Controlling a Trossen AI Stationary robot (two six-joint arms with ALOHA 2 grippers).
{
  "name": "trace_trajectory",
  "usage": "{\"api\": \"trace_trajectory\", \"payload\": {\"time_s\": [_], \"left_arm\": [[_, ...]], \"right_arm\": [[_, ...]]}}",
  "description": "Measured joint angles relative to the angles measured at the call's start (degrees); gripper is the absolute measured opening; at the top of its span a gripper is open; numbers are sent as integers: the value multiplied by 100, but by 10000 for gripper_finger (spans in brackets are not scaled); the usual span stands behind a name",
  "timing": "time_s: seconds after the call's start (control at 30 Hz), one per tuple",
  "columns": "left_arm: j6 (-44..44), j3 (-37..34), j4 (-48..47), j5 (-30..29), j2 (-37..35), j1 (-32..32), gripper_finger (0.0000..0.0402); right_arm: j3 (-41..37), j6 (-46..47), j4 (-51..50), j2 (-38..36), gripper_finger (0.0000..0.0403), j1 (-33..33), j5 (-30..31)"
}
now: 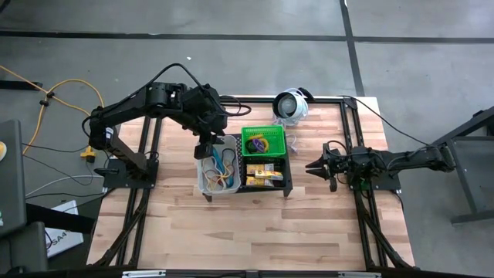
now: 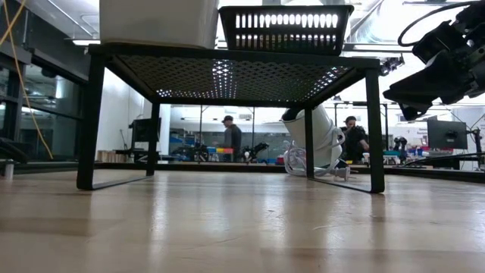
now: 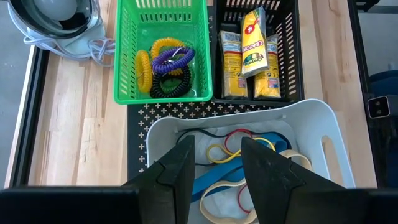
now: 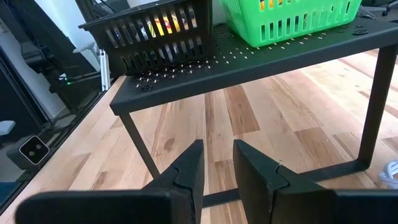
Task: Pick & Place Office Desk Supplies
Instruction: Return to Home Position
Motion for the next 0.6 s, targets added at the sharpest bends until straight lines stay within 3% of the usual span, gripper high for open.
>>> {"api": "trace_trajectory", "payload": {"time_s": [0.6], "left_arm": [[89, -2, 41, 2, 0, -8, 126]], "right_arm": [[-4, 6, 17, 0, 73, 0, 0]]}}
